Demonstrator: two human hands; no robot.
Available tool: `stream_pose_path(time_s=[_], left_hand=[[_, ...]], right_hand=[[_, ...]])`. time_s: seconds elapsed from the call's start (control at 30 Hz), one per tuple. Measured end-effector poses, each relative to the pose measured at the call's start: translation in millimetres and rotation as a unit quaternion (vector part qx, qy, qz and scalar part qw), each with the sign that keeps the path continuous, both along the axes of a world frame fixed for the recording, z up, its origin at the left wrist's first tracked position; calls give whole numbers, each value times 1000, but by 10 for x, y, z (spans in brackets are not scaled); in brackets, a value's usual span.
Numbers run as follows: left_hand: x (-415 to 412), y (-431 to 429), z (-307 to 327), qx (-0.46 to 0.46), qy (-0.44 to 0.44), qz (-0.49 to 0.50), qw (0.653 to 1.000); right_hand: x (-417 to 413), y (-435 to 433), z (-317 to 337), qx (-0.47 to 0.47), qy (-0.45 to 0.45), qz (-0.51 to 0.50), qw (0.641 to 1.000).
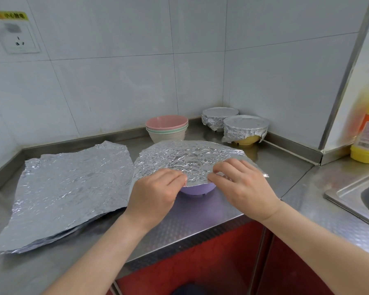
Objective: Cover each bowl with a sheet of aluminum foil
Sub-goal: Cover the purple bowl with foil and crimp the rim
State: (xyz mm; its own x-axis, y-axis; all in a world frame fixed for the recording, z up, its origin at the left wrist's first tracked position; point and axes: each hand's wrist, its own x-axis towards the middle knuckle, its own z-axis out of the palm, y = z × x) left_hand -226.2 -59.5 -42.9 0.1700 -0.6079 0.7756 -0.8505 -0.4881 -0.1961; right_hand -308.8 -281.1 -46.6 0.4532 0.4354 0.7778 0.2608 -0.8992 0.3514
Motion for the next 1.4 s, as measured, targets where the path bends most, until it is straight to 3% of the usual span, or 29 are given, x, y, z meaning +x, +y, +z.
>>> stream_pose_path(time_s=[0.3,0.6,0.9,1.07,1.17,1.23,1.4], left_hand=[[-18,-17,23,11,-17,13,1000],[49,-69,11,64,35,16,997],[58,-77,-17,70,30,5,997],[-52,-58,81,83,126,1,989],[-151,-95,251,-15,252,-28,967],[-128,-163,353,-67,279,-33,957],[-20,-258,326,-36,340,-1,940]], right_hand=[[21,10,-50,7,16,14,1000],[65,19,-85,20,74,-3,997],[75,27,-92,37,62,14,997],[69,29,-92,42,57,17,997],[59,29,-72,39,54,19,998],[59,37,-65,38,53,15,998],[55,27,-79,42,57,15,997]])
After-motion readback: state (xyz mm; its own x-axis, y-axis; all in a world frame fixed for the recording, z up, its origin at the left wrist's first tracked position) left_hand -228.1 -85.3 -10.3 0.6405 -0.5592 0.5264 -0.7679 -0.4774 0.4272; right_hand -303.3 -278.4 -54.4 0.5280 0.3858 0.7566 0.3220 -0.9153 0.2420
